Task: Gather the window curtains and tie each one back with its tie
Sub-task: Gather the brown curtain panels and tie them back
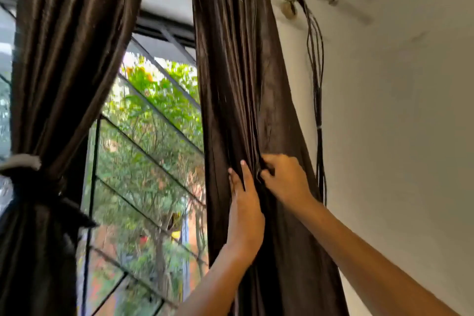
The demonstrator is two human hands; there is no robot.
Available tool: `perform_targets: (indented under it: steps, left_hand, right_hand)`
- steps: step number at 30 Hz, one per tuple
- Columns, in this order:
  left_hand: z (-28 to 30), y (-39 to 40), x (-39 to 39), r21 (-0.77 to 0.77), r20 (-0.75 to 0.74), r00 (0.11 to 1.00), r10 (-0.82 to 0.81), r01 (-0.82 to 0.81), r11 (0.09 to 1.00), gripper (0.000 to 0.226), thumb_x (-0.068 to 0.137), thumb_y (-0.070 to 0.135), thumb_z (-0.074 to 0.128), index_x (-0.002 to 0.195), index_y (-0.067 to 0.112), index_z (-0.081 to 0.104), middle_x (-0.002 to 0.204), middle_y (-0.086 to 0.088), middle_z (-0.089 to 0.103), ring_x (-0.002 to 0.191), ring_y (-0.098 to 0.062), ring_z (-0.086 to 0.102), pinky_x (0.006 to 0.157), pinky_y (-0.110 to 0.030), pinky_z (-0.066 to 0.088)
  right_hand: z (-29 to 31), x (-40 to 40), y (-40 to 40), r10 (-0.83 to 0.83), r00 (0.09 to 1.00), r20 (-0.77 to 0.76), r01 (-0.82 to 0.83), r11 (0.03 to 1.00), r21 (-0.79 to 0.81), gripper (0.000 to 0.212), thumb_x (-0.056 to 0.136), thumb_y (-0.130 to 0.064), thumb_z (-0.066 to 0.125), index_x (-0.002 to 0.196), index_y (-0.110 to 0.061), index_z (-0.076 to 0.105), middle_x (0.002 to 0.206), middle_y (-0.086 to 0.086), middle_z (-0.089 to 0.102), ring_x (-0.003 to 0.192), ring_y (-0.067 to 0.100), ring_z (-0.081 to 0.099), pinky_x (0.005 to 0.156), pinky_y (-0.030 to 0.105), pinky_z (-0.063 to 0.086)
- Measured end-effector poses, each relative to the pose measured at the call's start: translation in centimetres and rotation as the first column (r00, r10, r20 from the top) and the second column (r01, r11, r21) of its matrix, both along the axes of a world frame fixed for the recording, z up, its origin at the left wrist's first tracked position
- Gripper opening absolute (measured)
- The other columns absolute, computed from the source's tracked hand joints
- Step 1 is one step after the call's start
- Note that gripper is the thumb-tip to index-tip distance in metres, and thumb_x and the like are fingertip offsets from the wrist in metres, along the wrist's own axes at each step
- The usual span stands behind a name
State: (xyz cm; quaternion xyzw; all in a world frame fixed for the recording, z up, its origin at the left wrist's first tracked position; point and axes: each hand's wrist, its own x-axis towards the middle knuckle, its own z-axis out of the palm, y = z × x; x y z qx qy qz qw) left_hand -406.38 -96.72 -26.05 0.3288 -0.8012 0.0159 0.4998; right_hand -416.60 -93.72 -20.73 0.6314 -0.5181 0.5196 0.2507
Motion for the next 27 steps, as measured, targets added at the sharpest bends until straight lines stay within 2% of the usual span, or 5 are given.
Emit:
perform_targets:
  steps: [6, 9, 14, 20, 27]
  left_hand:
    - [-3.9, 1.3, 0.6, -0.093, -0.005, 0.985, 0.170, -0.169, 0.981, 0.095, 0.082, -0.007, 0.044, 0.146, 0.020, -0.020, 0.157, -0.017, -0.016, 0.146, -0.032, 0.004, 0.114, -0.050, 0.023]
    - [-2.1, 0.6, 1.3, -0.135, -0.021, 0.922, 0.387, -0.386, 0.913, 0.094, 0.086, 0.021, 0.054, 0.149, 0.023, -0.015, 0.153, -0.025, -0.020, 0.143, -0.036, -0.017, 0.113, -0.060, 0.006]
    - [1.5, -1.0, 2.6, 0.064, -0.079, 0.940, 0.333, -0.329, 0.942, 0.101, 0.087, 0.031, 0.061, 0.145, 0.038, -0.022, 0.146, -0.035, -0.028, 0.140, -0.043, -0.023, 0.106, -0.066, 0.018]
    - [1.4, -3.1, 4.6, -0.007, -0.147, 0.989, 0.011, -0.012, 1.000, 0.094, 0.086, -0.007, 0.046, 0.147, 0.032, -0.013, 0.151, -0.033, 0.007, 0.138, -0.042, 0.025, 0.089, -0.036, 0.043]
    - [-1.2, -2.6, 3.3, -0.026, -0.124, 0.976, -0.180, 0.178, 0.984, 0.092, 0.081, -0.017, 0.039, 0.150, 0.029, -0.001, 0.137, -0.025, 0.046, 0.106, -0.037, 0.058, 0.085, -0.034, 0.048]
  right_hand:
    - [-4.4, -0.4, 1.3, -0.112, 0.994, -0.006, 0.111, 0.989, -0.097, 0.035, 0.091, -0.030, 0.059, 0.126, -0.023, 0.061, 0.114, 0.007, 0.068, 0.112, 0.026, 0.057, 0.083, 0.036, 0.051]
    - [-2.8, -1.9, -0.2, -0.229, 0.963, 0.145, 0.246, 0.962, -0.116, 0.072, 0.083, -0.057, 0.062, 0.143, -0.025, 0.041, 0.156, 0.015, 0.022, 0.142, 0.033, 0.020, 0.111, 0.053, 0.028]
    - [2.4, -2.8, -2.6, 0.222, 0.761, 0.610, -0.329, 0.942, 0.067, 0.133, 0.066, -0.055, 0.079, 0.150, -0.020, -0.018, 0.159, 0.018, -0.005, 0.146, 0.034, 0.011, 0.117, 0.046, 0.019]
    - [2.6, 3.5, -5.4, 0.366, 0.918, 0.155, -0.374, 0.927, 0.025, 0.032, 0.085, -0.007, 0.062, 0.118, -0.005, 0.060, 0.113, 0.015, 0.067, 0.108, 0.031, 0.062, 0.091, 0.040, 0.050]
    - [-1.9, 1.6, -4.9, 0.226, 0.955, 0.193, -0.223, 0.974, -0.035, 0.029, 0.085, -0.005, 0.061, 0.114, -0.008, 0.063, 0.102, 0.010, 0.070, 0.092, 0.026, 0.066, 0.074, 0.027, 0.049]
